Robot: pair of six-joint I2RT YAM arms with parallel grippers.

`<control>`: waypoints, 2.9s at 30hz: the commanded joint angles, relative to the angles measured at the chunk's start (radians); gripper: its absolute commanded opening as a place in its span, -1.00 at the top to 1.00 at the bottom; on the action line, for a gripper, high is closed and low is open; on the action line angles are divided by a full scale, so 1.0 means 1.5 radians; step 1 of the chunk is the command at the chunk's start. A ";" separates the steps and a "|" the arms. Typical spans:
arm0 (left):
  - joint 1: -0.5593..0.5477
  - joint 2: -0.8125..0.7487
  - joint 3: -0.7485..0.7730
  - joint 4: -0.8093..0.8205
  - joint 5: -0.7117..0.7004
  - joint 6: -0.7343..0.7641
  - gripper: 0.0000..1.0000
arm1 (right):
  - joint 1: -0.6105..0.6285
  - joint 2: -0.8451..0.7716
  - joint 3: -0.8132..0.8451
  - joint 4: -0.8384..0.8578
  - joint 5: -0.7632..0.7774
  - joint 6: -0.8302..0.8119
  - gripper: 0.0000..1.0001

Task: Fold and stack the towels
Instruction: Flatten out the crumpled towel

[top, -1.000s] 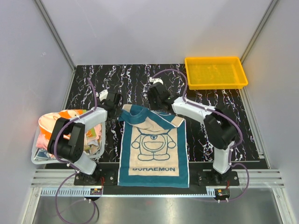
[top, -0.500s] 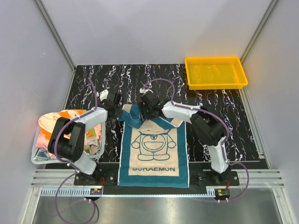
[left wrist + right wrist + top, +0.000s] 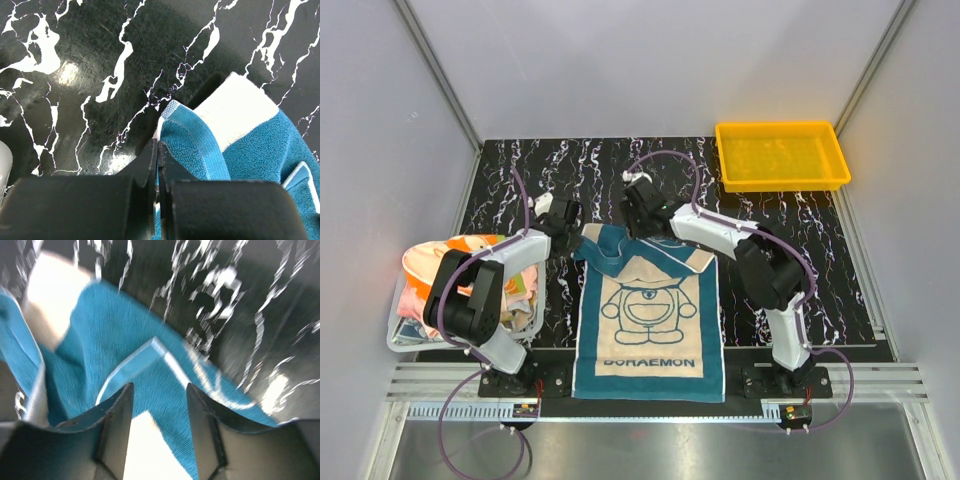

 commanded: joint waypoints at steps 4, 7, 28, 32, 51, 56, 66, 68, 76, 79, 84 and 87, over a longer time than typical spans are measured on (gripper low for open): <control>-0.002 0.007 0.019 0.018 -0.017 0.016 1.00 | -0.023 0.015 0.084 -0.015 -0.051 -0.014 0.01; -0.002 0.008 0.021 0.016 -0.016 0.018 1.00 | -0.022 0.032 0.094 -0.011 -0.078 -0.016 0.02; -0.003 0.023 0.024 0.015 -0.013 0.016 1.00 | -0.023 0.104 0.120 -0.043 -0.080 -0.012 0.05; -0.002 0.024 0.027 0.014 -0.012 0.016 1.00 | -0.023 0.115 0.123 -0.045 -0.078 -0.006 0.23; -0.002 0.017 0.037 0.011 -0.002 0.035 1.00 | -0.035 0.077 0.130 -0.056 -0.069 0.010 0.70; -0.002 0.018 0.035 0.013 -0.001 0.035 1.00 | -0.036 0.100 0.161 -0.082 -0.073 0.022 0.20; -0.002 0.034 0.039 0.018 0.007 0.036 1.00 | -0.035 0.135 0.192 -0.105 -0.069 0.044 0.02; -0.002 0.037 0.040 0.020 0.009 0.036 1.00 | -0.035 0.149 0.201 -0.116 -0.067 0.046 0.01; -0.002 0.041 0.041 0.021 0.009 0.038 1.00 | -0.035 0.144 0.196 -0.126 -0.032 0.060 0.34; -0.003 0.039 0.042 0.019 0.008 0.039 1.00 | -0.035 0.126 0.190 -0.132 -0.008 0.062 0.45; -0.002 0.035 0.046 0.016 0.008 0.039 1.00 | -0.035 0.094 0.187 -0.146 0.019 0.060 0.56; -0.002 0.031 0.048 0.012 0.007 0.040 1.00 | -0.036 0.079 0.185 -0.148 0.025 0.059 0.68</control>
